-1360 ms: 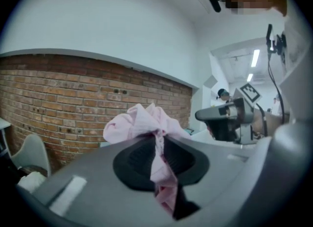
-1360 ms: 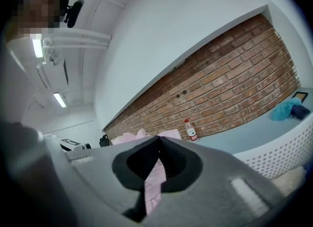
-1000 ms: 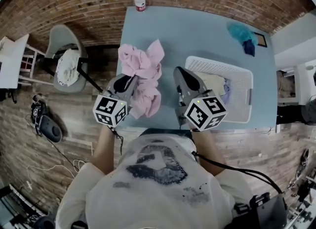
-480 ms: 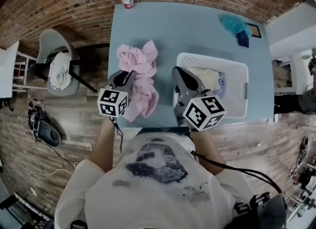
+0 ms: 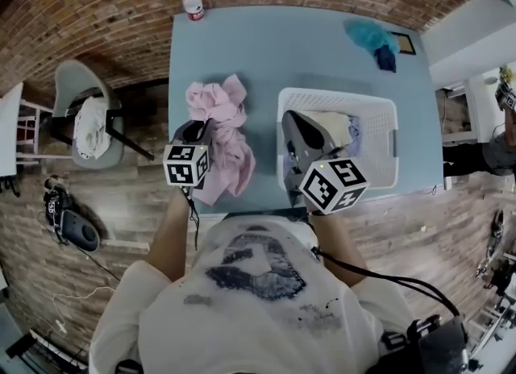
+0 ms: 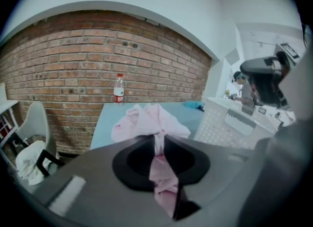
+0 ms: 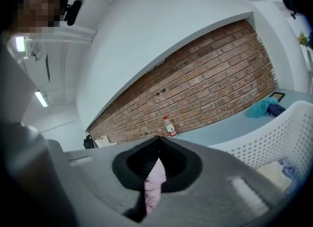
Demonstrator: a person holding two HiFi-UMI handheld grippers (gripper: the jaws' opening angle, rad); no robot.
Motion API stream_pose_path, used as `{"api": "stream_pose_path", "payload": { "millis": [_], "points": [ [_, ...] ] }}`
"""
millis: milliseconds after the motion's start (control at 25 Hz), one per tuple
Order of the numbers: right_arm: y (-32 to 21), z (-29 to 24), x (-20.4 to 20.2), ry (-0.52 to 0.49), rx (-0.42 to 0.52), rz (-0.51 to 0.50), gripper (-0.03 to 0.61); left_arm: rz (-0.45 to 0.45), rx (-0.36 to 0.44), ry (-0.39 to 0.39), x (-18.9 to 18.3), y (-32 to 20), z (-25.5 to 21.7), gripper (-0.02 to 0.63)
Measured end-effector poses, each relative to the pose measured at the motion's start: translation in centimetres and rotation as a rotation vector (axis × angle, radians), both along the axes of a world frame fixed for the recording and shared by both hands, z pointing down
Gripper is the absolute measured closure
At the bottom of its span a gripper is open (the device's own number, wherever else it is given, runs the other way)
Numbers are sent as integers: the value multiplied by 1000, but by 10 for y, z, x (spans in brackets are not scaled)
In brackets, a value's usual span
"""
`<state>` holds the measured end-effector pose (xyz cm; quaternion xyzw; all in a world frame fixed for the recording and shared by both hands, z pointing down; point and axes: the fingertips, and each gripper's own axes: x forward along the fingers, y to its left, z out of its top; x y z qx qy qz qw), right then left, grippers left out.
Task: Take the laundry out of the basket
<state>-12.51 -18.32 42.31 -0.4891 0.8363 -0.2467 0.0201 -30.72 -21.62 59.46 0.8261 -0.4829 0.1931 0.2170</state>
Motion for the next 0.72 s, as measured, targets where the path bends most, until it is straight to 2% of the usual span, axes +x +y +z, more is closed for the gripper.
{"api": "stream_pose_path", "payload": {
  "millis": [240, 720],
  "points": [
    [1, -1, 4, 0, -5, 5, 581, 1, -39, -18, 2, -1, 13, 563],
    [12, -5, 0, -5, 6, -25, 581, -34, 22, -11, -3, 10, -10, 563]
  ]
}}
